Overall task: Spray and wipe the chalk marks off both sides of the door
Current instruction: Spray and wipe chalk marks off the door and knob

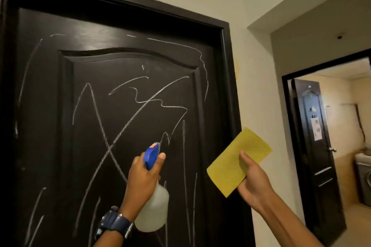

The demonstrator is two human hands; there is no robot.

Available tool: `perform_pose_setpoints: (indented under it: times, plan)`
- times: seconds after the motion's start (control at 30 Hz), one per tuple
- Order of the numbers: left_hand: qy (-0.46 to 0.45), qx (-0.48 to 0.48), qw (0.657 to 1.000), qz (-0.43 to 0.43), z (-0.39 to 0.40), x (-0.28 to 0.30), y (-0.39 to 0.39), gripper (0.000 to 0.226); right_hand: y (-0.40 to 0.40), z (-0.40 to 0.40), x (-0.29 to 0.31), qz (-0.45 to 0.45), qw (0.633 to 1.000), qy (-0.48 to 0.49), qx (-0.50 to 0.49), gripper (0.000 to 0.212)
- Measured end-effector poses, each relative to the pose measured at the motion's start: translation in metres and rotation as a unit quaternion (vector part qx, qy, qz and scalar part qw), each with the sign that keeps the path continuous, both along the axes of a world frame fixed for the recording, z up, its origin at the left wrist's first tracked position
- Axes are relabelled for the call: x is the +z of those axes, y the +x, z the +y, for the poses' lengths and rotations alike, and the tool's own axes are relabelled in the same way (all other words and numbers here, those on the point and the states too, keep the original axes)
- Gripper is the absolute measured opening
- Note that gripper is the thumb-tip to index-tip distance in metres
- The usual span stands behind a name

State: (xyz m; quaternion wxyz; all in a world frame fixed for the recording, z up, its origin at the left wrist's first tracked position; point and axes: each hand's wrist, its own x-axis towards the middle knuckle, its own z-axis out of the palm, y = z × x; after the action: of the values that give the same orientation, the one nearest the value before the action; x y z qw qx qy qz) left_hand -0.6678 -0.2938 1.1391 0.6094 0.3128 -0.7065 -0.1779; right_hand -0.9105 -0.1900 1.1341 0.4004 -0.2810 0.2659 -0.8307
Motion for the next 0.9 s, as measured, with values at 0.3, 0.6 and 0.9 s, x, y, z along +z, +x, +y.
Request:
perform_pose_setpoints:
  times: [0.3,0.6,0.9]
  plan:
    - [-0.031,-0.005,0.999,-0.026,-0.059,0.075,-0.093,0.046,-0.081,-0.085,0.068,0.271,0.945,0.031,-0.181,0.027]
    - [-0.105,-0.010,0.993,-0.045,-0.138,0.149,-0.156,0.052,-0.129,-0.232,0.111,0.518,0.784,0.035,-0.341,0.012]
    - [-0.119,0.034,0.992,0.002,-0.197,0.191,-0.198,0.058,-0.144,-0.308,0.140,0.681,0.589,0.080,-0.428,0.084]
